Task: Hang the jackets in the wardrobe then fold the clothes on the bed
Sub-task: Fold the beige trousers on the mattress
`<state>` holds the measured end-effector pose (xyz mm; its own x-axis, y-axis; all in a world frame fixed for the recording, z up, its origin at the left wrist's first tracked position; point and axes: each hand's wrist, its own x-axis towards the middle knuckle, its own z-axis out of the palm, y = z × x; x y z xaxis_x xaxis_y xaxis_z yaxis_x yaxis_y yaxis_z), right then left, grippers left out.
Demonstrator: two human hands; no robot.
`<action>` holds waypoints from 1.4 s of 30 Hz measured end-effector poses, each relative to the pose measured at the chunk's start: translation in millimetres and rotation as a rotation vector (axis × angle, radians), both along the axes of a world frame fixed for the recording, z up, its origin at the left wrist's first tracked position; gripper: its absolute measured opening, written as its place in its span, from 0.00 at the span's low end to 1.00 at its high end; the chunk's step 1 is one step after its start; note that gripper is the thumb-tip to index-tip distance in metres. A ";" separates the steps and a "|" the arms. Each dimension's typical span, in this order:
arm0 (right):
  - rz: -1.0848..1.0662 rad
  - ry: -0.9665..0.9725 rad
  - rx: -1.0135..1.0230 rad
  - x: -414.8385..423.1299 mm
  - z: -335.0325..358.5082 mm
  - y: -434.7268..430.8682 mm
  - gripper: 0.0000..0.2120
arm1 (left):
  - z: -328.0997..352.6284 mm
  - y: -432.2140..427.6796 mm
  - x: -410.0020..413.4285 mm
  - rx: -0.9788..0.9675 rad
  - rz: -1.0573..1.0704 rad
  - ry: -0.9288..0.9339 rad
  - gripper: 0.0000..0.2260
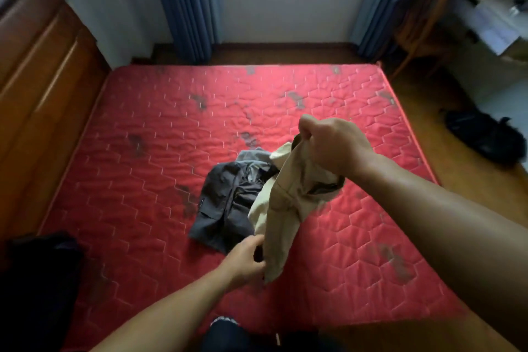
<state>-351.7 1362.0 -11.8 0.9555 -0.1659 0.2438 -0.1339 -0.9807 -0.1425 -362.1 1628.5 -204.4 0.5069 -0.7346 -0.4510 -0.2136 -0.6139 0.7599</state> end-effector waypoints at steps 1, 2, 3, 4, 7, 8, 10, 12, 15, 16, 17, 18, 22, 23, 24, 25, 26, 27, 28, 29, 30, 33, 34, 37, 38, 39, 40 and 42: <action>-0.002 -0.009 0.010 -2.1 12.3 -2.7 0.08 | 6.9 1.8 -1.4 -0.021 0.040 0.007 0.10; 0.006 -0.029 0.018 -4.8 23.3 -6.0 0.08 | 13.5 3.1 0.6 -0.042 0.087 0.007 0.09; 0.009 -0.039 0.017 -7.7 33.0 -9.7 0.08 | 20.1 3.9 5.8 -0.062 0.133 -0.010 0.09; -0.002 -0.030 0.009 -10.3 41.6 -14.6 0.08 | 27.5 4.0 13.6 -0.074 0.174 -0.048 0.10; -0.029 0.025 -0.026 -21.5 60.3 -36.3 0.08 | 57.4 5.0 47.8 -0.026 0.304 -0.224 0.08; -0.028 0.025 -0.034 -26.9 64.9 -45.5 0.08 | 71.7 6.0 61.2 0.014 0.332 -0.309 0.07; -0.031 0.034 -0.048 -40.4 72.1 -63.8 0.08 | 108.4 7.5 85.5 0.066 0.338 -0.471 0.05; -0.033 0.063 -0.068 -54.2 77.0 -81.3 0.09 | 152.0 4.5 104.0 0.060 0.318 -0.575 0.03; -0.029 0.056 -0.107 -70.9 85.1 -104.1 0.11 | 215.8 -8.4 119.6 0.052 0.257 -0.734 0.03; -0.026 0.036 -0.115 -75.0 89.4 -111.5 0.12 | 234.8 -14.2 122.4 0.046 0.230 -0.787 0.03; -0.016 0.018 -0.124 -78.8 94.6 -118.9 0.12 | 253.0 -19.8 124.3 0.032 0.207 -0.830 0.03; -0.002 0.007 -0.133 -82.3 100.7 -126.1 0.13 | 270.8 -25.5 125.2 0.013 0.187 -0.862 0.03; 0.026 -0.021 -0.111 -95.1 135.3 -150.1 0.14 | 345.0 -46.4 117.7 -0.020 0.071 -0.974 0.04; 0.026 -0.041 -0.113 -97.5 146.1 -155.6 0.13 | 363.9 -50.9 113.7 -0.025 0.053 -0.995 0.05; 0.031 -0.059 -0.125 -99.7 157.9 -161.4 0.12 | 383.5 -55.4 108.9 -0.034 0.051 -1.013 0.06; 0.043 -0.076 -0.144 -101.2 171.1 -166.9 0.11 | 403.7 -59.5 103.7 -0.040 0.058 -1.037 0.07; 0.054 -0.100 -0.168 -102.1 185.6 -172.1 0.10 | 424.0 -63.3 98.2 -0.048 0.062 -1.072 0.08; 0.058 -0.135 -0.197 -102.2 201.2 -177.1 0.09 | 444.6 -67.0 92.7 -0.057 0.060 -1.116 0.10; 0.052 -0.181 -0.230 -101.9 218.1 -181.5 0.07 | 464.8 -70.6 87.2 -0.077 0.055 -1.169 0.12; 0.035 -0.230 -0.259 -101.2 235.7 -185.2 0.05 | 484.2 -72.8 81.7 -0.113 0.055 -1.232 0.13; 0.004 -0.270 -0.276 -101.1 252.7 -188.8 0.04 | 501.6 -74.3 76.9 -0.156 0.061 -1.295 0.14; -0.089 -0.256 -0.284 -103.8 290.2 -194.1 0.05 | 534.4 -75.8 62.7 -0.171 0.019 -1.353 0.16; -0.088 -0.215 -0.282 -105.8 294.6 -193.0 0.06 | 537.4 -76.7 57.4 -0.126 -0.034 -1.327 0.17; -0.021 -0.100 -0.239 -112.2 286.1 -187.4 0.09 | 530.9 -78.2 48.2 0.039 -0.165 -1.269 0.20; -0.006 -0.082 -0.217 -114.6 280.8 -186.4 0.09 | 527.9 -78.3 46.7 0.061 -0.178 -1.252 0.21; 0.001 -0.071 -0.194 -117.0 276.5 -186.2 0.10 | 526.3 -78.2 44.8 0.073 -0.190 -1.230 0.20; 0.006 -0.064 -0.171 -119.4 273.9 -186.3 0.10 | 525.6 -78.4 42.3 0.085 -0.203 -1.194 0.19; 0.012 -0.045 -0.127 -123.1 271.6 -185.8 0.10 | 524.8 -79.1 35.6 0.146 -0.233 -1.102 0.17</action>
